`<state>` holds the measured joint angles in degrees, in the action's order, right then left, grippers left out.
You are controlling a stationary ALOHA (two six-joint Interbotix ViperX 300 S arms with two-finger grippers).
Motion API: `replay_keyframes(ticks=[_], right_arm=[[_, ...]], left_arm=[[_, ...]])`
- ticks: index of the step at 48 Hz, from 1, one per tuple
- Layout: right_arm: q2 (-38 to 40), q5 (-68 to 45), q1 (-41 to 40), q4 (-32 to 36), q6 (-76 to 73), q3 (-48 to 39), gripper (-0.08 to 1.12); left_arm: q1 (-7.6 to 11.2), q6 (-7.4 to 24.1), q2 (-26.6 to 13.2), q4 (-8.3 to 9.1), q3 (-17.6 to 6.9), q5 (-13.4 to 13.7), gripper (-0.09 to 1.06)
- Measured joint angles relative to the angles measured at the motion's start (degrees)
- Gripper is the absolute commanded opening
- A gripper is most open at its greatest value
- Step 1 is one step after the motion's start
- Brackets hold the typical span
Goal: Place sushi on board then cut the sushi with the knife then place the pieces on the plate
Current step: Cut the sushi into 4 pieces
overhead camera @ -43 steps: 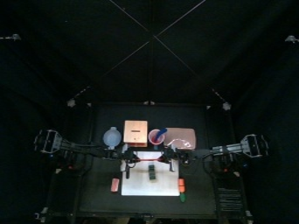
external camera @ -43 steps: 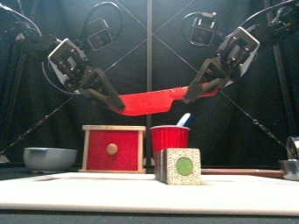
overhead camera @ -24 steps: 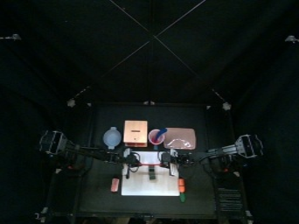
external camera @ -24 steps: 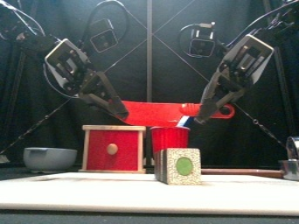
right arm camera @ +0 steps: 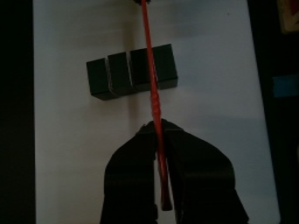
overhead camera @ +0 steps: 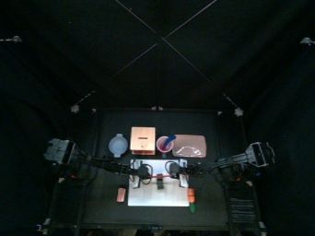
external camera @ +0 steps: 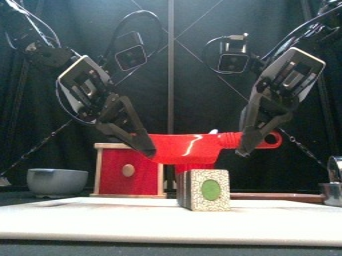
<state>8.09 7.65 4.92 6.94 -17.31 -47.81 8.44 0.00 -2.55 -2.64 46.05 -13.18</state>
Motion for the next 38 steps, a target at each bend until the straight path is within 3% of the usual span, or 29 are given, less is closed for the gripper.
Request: replay_keyframes(ticks=[38], right_arm=[[-1.58,0.97,-0.18,0.18,-0.09,0.00,0.31]], left_arm=[[0.00,0.00,-1.58,-0.18,-0.53,-0.09,0.43]])
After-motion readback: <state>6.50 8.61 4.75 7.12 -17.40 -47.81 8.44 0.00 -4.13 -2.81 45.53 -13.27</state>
